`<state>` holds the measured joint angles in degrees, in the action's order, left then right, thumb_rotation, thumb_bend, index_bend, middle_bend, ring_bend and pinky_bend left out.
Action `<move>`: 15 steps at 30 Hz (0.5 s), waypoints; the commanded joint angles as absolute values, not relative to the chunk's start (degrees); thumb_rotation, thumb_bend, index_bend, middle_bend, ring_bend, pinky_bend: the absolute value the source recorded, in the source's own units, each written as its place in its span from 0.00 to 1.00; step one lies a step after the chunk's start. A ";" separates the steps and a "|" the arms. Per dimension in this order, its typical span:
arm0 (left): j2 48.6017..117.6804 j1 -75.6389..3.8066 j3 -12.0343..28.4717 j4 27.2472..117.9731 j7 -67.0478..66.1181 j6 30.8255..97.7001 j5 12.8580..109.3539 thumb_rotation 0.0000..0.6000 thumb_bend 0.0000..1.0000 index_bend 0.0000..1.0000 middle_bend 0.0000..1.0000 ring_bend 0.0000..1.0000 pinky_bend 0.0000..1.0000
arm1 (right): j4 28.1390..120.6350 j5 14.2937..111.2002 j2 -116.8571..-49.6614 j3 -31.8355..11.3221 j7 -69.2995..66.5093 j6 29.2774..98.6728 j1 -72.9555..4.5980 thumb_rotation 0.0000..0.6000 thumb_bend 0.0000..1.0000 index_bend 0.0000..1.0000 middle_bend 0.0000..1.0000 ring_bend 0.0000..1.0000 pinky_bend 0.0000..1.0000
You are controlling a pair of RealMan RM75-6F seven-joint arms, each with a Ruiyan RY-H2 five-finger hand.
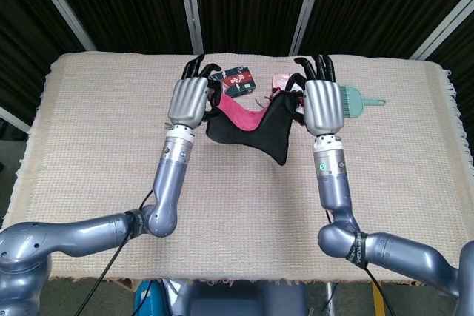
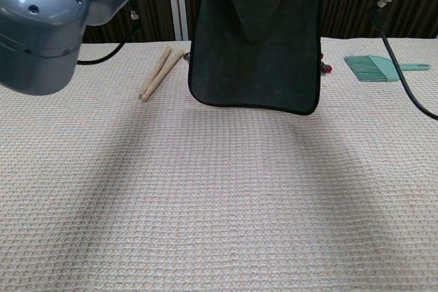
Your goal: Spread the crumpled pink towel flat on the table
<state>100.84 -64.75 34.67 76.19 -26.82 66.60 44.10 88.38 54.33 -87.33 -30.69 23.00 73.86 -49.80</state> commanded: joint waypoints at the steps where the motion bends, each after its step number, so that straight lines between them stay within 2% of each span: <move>1: 102.64 -66.23 34.18 73.24 -25.05 66.43 45.30 1.00 0.51 0.69 0.22 0.00 0.07 | 86.86 55.05 -87.84 -30.74 21.76 73.25 -50.52 1.00 0.53 0.61 0.24 0.08 0.00; 9: 102.88 -64.88 32.15 75.37 -22.89 67.63 47.31 1.00 0.51 0.69 0.22 0.00 0.07 | 88.74 55.57 -86.09 -29.83 21.23 74.40 -48.79 1.00 0.53 0.61 0.24 0.09 0.00; 15: 100.97 -58.54 26.01 86.75 -22.19 71.27 49.43 1.00 0.50 0.69 0.22 0.00 0.07 | 95.35 57.20 -83.28 -24.68 21.52 76.64 -43.50 1.00 0.53 0.61 0.24 0.08 0.00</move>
